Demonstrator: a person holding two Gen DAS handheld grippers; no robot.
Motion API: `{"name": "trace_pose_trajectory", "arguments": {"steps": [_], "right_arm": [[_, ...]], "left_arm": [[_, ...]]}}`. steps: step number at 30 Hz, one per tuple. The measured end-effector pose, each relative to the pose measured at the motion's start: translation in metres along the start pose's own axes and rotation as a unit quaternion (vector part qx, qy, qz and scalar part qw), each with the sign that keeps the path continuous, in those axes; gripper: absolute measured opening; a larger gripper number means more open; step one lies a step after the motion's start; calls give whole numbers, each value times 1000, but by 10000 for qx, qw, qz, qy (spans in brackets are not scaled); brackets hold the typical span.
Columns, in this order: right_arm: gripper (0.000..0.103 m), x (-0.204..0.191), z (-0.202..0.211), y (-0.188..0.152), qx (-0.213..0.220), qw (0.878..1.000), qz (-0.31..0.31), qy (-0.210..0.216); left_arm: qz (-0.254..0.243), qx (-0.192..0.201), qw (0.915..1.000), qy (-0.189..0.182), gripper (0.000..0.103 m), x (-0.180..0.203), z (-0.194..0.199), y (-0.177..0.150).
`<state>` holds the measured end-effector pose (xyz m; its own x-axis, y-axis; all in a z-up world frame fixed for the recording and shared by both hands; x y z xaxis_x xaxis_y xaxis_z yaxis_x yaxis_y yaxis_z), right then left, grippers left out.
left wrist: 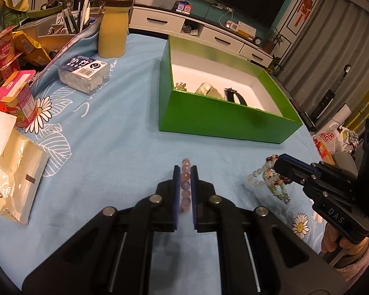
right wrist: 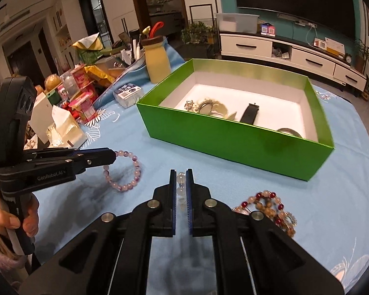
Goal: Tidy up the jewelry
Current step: 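Lift the pink bracelet with the left gripper while the right gripper grasps the clear bead bracelet, then carry the pink and clear bracelets into the green box and open both grippers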
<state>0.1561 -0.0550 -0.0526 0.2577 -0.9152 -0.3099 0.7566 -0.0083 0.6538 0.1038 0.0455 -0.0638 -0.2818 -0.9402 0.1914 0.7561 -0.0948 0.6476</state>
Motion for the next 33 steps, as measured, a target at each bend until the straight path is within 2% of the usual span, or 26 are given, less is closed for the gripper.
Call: {"name": "trace_pose_trajectory", "arguments": {"steps": [23, 33], "right_arm": [[7, 13, 51, 1, 463, 9986, -256, -16], [7, 15, 65, 14, 685, 9974, -210, -57]], "left_arm": [[-251, 313, 9992, 71, 8, 20, 41, 19], [-366, 466, 9982, 18, 8, 30, 46, 42]]}}
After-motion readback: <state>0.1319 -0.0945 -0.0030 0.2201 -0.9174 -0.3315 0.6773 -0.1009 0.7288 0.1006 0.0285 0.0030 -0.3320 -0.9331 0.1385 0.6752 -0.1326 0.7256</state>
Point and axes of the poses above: each gripper's, at about its wrist camera, not at the fingertips, and z roughly against the way its jaws point, x to its right, y to its top, the point moved 5 cm from there along -z, roughly the way its jaws point, and after that the axes turned 12 degrees about -z, right-handed, at the moved point
